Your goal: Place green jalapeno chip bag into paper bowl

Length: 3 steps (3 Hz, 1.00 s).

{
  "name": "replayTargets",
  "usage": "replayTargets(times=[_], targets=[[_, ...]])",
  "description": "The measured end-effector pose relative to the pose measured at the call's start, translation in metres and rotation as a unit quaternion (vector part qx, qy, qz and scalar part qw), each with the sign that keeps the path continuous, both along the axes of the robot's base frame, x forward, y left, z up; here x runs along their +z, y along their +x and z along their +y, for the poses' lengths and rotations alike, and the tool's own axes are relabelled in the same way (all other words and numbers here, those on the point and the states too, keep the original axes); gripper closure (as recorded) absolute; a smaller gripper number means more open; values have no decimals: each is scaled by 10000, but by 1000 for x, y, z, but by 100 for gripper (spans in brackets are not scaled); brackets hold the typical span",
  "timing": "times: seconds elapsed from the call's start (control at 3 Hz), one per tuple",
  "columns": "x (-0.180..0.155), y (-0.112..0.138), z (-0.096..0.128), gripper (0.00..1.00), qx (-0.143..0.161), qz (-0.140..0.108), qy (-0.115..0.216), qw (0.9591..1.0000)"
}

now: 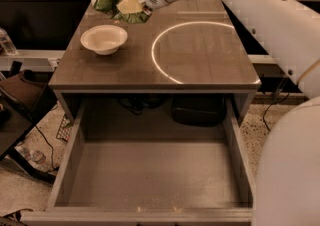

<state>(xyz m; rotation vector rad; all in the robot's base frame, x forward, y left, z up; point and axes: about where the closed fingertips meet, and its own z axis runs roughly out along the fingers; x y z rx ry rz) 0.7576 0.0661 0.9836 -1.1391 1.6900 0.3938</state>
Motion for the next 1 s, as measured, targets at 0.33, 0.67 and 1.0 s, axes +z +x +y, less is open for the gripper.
replayTargets(times=[0.33,0.67,1.0], targets=[[-10,3,38,100,70,-148,-243,9996],[-17,7,42,100,117,-100,-234,9996],[-22,9,49,100,207,-52,-255,9994]])
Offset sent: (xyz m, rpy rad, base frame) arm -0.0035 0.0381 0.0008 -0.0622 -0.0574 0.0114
